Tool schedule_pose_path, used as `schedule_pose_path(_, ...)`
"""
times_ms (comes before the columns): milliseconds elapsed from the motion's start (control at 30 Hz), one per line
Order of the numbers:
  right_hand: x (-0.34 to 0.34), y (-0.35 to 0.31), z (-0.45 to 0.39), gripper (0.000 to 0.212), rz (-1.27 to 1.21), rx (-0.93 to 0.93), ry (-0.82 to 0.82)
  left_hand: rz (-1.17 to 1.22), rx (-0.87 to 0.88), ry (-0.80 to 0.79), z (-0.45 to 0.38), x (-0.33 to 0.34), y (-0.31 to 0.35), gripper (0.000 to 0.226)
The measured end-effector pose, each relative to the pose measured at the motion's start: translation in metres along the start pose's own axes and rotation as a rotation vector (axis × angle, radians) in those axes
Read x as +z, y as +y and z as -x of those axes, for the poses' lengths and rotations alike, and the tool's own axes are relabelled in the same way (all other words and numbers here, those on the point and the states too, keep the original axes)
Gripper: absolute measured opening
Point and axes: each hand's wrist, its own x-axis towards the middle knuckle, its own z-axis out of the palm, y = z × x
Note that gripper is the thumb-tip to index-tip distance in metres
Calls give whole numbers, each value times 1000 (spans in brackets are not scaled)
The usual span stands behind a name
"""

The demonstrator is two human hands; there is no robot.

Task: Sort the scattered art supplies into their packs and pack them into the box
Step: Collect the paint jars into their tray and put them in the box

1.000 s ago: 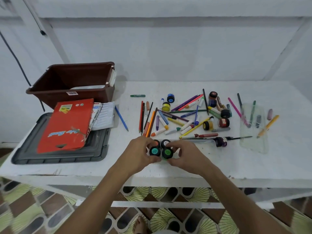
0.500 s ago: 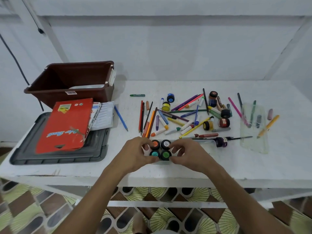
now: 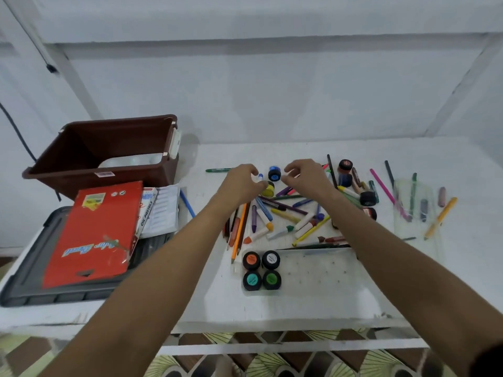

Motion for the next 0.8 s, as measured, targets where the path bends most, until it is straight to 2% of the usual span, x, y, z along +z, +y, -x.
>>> schedule_pose_path(100,17,6,-26,42,37,54,26,-9,-17,-43,-21,9,6,49)
schedule_pose_path(200,34,13,-40,57,42,92,19,5,-69,-162,-31,13,7,51)
schedule_pose_path(267,41,16,-46,61,42,99,16,-1,-67,-202,-33,15,5,42)
schedule_pose_path(367,45,19,-53,57,42,103,36,12,-90,-202,-34,17,0,36)
schedule_pose_path(667,41,19,-55,40,-90,124,54,81,-109,-153,-26,14,-10,47)
schedule_pose_path(800,24,11,-28,36,-196,80,57,149,-101,-105,-7,8,-6,39)
